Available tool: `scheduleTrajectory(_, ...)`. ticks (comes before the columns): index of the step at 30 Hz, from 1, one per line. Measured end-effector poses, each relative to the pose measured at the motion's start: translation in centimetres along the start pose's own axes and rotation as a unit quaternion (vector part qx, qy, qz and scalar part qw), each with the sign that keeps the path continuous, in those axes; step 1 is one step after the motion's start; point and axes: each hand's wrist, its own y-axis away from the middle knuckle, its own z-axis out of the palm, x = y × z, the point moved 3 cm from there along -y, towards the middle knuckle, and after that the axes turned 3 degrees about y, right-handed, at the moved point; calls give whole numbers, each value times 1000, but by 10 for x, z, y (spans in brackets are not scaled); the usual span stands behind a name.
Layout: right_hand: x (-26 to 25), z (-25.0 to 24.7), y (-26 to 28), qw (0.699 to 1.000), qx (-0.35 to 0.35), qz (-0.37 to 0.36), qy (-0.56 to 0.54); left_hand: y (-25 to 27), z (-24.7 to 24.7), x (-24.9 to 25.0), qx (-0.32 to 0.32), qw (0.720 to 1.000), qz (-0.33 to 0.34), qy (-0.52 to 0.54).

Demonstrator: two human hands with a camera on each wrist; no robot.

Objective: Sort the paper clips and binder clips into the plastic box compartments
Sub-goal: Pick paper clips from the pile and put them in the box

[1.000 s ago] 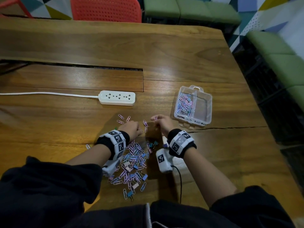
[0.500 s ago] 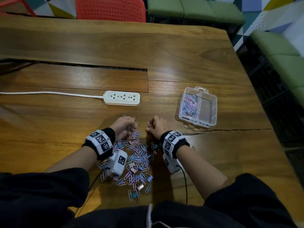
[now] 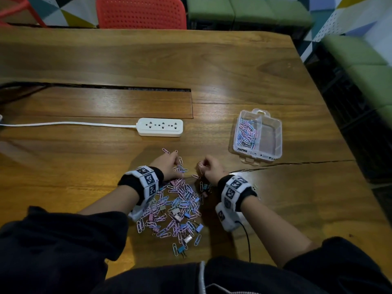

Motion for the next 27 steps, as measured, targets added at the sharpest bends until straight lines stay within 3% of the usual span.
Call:
scheduleTrajectory(3, 7, -9, 1, 982, -14, 32, -186, 4, 6, 4, -19, 1000, 9, 19)
scheduleTrajectory(7, 11, -15, 0, 937, -13, 111, -332, 5, 10, 9, -45, 999, 17, 6)
scheduleTrajectory(9, 11, -16, 0, 953, 3, 120, -279, 7, 8, 11, -42, 996, 16, 79)
scheduleTrajectory(11, 10, -12, -2, 989, 7, 90, -121, 9, 3, 10, -33, 982, 1, 184)
scheduleTrajectory(12, 9, -9, -1, 996, 10, 68, -54, 10, 2, 8, -41, 963, -15, 264)
scheduleTrajectory(14, 8, -1, 1, 999, 10, 33, 32, 12, 0, 7, -67, 900, -40, 429)
scheduleTrajectory(15, 8, 2, 1, 997, 15, 18, 77, 13, -1, 7, -71, 868, -46, 489)
scheduleTrajectory(17, 6, 4, 2, 990, 23, -6, 138, 14, -3, 6, -73, 833, -48, 547)
scheduleTrajectory(18, 4, 5, 4, 988, 23, -20, 152, 14, -2, 7, -77, 833, -46, 546)
scheduleTrajectory(19, 2, 6, 4, 986, 19, -33, 161, 13, -1, 8, -77, 850, -40, 520)
scheduleTrajectory(22, -3, 11, 4, 976, -9, -44, 212, 8, 3, 12, -32, 949, -7, 312)
scheduleTrajectory(24, -6, 14, 5, 958, -30, -45, 282, 6, 5, 15, -13, 987, 18, 161)
scheduleTrajectory(27, -12, 17, 11, 921, -48, -95, 375, 3, 7, 20, 21, 996, 53, -62)
